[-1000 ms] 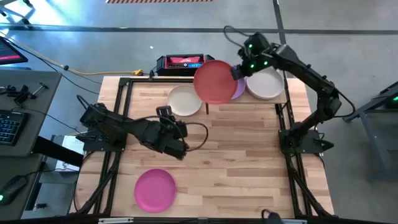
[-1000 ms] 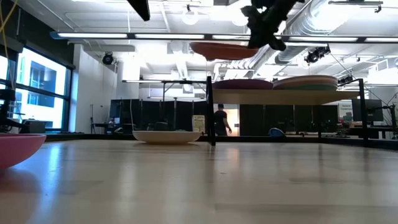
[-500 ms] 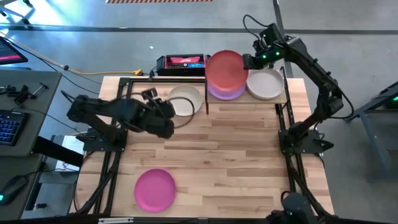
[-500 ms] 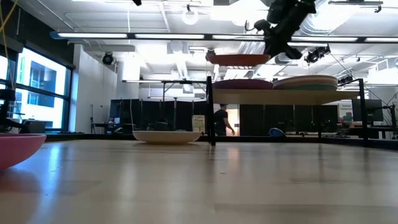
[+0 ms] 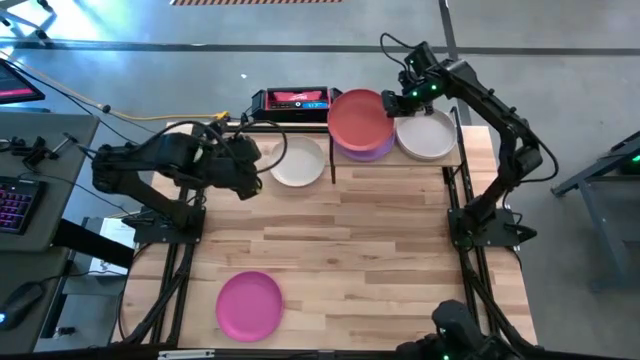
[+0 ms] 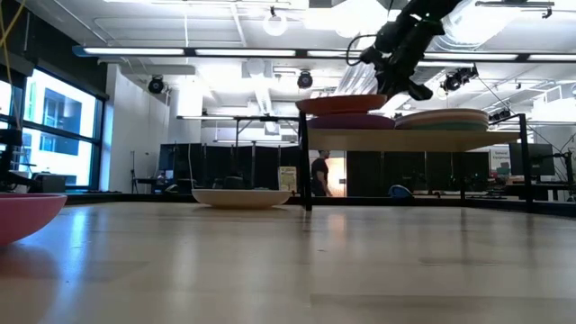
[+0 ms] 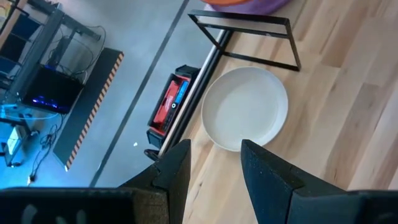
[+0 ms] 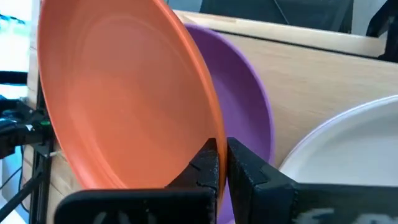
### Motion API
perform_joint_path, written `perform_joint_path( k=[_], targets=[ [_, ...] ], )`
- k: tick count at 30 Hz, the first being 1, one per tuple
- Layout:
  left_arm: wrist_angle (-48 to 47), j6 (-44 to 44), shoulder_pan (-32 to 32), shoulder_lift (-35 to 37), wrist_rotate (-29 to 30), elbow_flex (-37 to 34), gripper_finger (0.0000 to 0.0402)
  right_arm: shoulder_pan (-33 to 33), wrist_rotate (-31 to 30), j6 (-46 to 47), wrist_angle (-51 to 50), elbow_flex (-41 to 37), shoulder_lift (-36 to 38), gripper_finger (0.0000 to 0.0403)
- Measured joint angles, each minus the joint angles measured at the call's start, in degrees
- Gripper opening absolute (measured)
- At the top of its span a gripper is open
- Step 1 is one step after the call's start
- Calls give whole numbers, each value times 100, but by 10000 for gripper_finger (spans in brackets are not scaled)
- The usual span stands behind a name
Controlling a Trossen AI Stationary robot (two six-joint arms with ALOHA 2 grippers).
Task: Place and stack plates onto a shelf
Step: Stack the orange plate on top of the violet plate on the shelf
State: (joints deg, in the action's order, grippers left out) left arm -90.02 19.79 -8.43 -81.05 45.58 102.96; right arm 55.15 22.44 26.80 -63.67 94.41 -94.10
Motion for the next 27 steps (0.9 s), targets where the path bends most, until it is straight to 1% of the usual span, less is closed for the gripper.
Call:
perform_joint_path(
  k=[7,13,20,23,27],
  targets=[
    [0,-165,23,145,0,0,131,-83,-447,-13,-238,-2,-83,0],
    [0,-205,23,150,-2,0,131,-94,-500,-13,-254,-2,-83,0],
    [0,-150,23,150,-2,0,131,-94,-746,-133,-257,-2,-83,1],
    [0,-98,23,150,-2,0,131,-94,-746,-177,-249,-2,-83,11],
    [0,-91,23,150,0,0,131,-94,-746,-179,-161,-2,-83,37]
  ],
)
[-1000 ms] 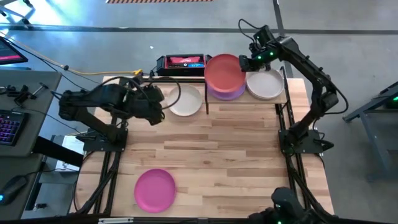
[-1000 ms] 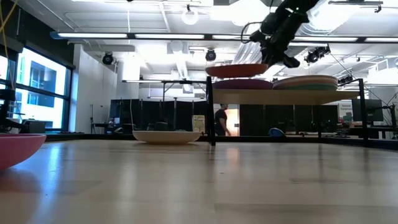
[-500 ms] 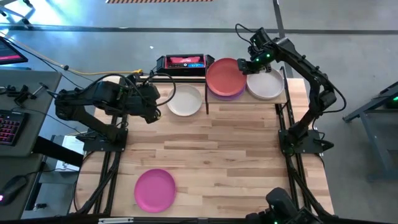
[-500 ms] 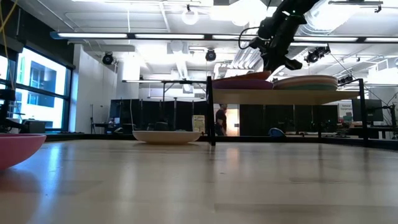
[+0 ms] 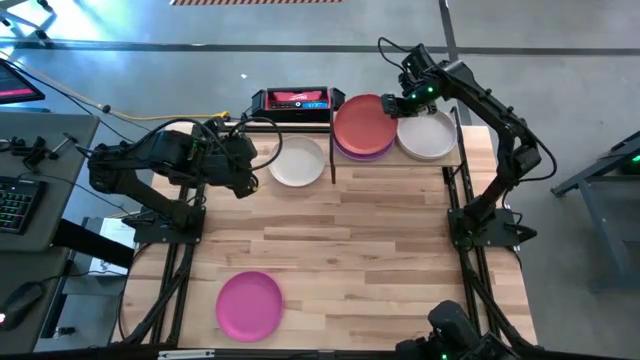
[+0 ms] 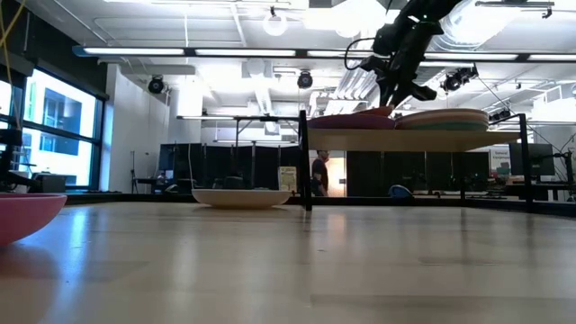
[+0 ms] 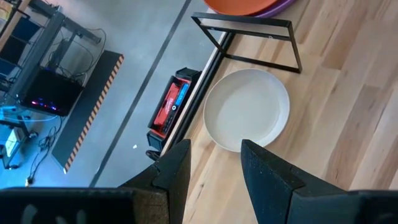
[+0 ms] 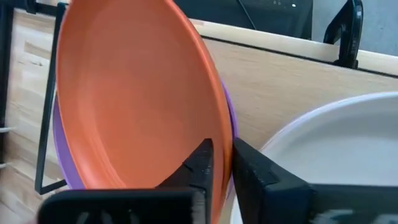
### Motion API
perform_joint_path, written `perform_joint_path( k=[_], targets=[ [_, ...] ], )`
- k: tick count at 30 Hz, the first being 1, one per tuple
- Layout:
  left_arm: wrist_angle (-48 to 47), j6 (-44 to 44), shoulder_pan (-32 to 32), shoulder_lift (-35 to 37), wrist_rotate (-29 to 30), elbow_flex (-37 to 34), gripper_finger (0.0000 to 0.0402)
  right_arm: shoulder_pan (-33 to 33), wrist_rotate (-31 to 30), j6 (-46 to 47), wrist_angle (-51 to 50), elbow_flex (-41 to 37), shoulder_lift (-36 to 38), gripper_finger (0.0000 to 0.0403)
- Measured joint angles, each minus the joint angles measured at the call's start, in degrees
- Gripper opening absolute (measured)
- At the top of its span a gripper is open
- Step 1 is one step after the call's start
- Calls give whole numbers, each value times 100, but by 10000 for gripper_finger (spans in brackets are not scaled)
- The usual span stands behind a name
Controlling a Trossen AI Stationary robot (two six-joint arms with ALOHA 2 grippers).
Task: Place and stack plates onto a shelf
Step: Stack the orange plate on top of the violet plate on the shelf
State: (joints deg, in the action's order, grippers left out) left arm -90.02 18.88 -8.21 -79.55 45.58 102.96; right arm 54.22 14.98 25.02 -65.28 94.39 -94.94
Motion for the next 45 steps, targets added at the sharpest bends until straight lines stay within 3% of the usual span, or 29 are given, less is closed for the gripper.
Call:
perform_joint_path(
  k=[9,45],
  targets=[
    [0,43,0,0,0,0,131,-22,242,63,-44,0,0,80],
    [0,-3,0,-3,0,0,131,-600,249,195,-1098,0,11,80]
  ],
)
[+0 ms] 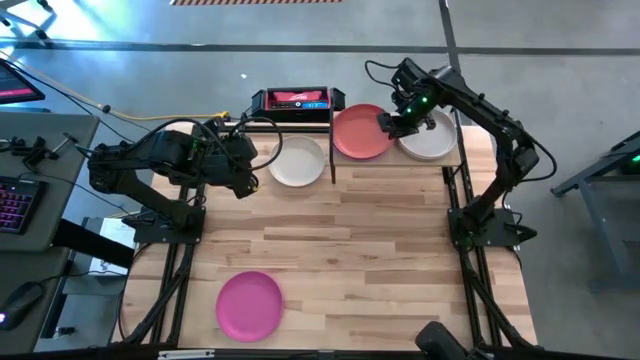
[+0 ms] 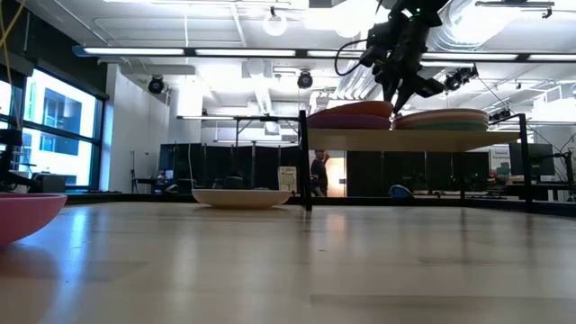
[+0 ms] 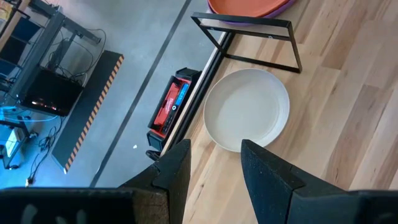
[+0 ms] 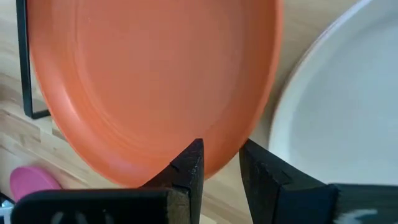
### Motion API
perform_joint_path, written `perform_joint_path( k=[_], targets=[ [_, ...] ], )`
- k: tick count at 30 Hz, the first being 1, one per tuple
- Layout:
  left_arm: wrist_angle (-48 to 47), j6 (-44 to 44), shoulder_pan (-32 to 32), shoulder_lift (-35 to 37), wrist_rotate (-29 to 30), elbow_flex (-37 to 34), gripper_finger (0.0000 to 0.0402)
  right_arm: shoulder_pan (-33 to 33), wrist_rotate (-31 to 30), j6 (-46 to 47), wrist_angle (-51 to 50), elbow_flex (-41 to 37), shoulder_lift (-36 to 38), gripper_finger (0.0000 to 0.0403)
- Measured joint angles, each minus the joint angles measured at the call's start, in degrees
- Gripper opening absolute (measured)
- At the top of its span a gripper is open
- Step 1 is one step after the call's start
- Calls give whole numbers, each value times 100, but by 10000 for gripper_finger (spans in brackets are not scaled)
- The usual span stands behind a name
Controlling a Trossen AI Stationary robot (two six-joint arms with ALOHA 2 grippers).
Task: Place and stack plates onto a shelf
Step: Stack the orange plate on top of the violet plate on the shelf
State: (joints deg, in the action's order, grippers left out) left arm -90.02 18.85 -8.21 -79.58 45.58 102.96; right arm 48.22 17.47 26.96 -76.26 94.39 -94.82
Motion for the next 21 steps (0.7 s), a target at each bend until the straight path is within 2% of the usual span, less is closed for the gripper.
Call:
perform_joint_path(
  k=[10,21],
  targets=[
    [2,4,0,-1,0,0,131,-23,-91,76,-71,0,353,80],
    [1,4,0,-1,-2,0,131,-119,-347,301,179,0,244,80]
  ],
)
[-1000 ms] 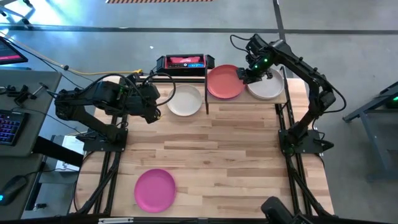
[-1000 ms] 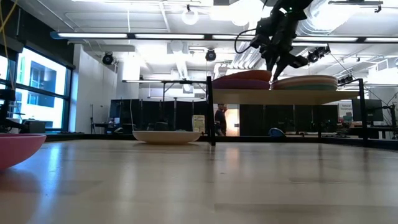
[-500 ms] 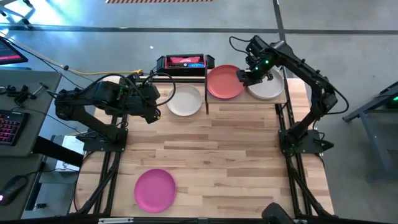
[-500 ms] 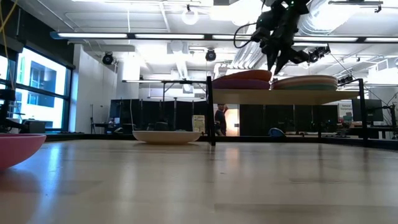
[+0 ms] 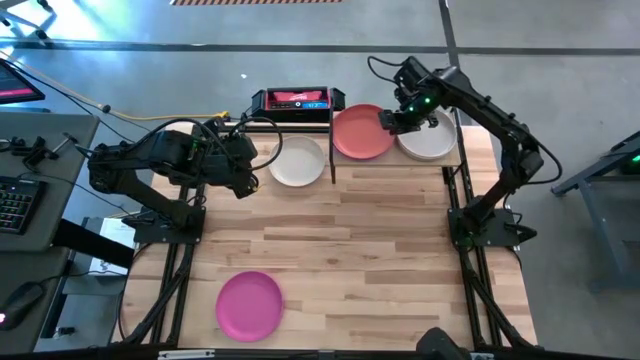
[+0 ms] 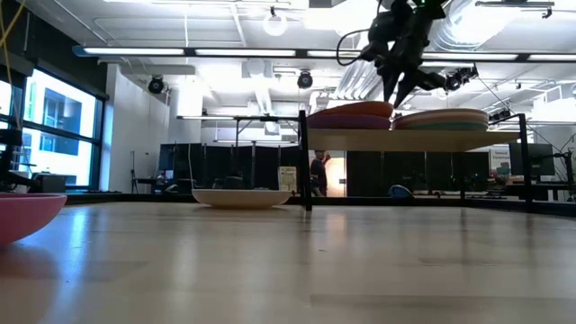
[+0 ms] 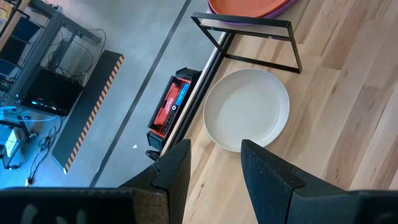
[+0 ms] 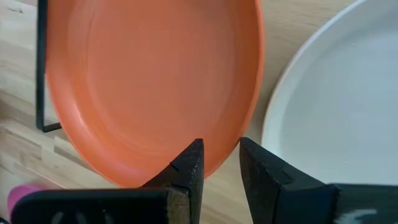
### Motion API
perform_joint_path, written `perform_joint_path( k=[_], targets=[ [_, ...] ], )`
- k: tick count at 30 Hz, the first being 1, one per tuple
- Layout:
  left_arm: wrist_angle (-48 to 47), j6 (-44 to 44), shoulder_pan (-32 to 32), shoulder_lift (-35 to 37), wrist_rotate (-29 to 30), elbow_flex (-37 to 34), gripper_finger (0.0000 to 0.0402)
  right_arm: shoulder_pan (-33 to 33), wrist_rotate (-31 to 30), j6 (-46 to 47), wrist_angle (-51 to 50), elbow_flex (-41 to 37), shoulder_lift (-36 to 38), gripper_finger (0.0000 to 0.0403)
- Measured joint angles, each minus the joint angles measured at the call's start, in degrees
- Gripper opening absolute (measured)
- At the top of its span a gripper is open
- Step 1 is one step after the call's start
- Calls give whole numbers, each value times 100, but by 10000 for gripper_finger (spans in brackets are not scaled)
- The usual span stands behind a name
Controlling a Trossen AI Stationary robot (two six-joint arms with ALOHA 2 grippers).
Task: Place and stack plates onto a shelf
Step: Stack the orange plate on top of the violet plate on the shelf
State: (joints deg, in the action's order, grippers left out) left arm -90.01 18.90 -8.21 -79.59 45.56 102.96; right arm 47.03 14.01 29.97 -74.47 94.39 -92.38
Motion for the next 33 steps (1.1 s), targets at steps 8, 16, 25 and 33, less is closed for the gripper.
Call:
perform_joint_path(
  k=[8,16,25,33],
  targets=[
    [1,0,0,0,0,0,131,-38,-59,117,6,0,-16,80],
    [-1,0,0,0,0,0,131,-306,-156,155,-10,2,-198,80],
    [-1,-1,0,0,-59,-2,131,-359,-167,154,-29,4,-185,80],
    [0,-2,-1,0,-201,-2,131,-321,-187,166,-294,4,101,80]
  ],
)
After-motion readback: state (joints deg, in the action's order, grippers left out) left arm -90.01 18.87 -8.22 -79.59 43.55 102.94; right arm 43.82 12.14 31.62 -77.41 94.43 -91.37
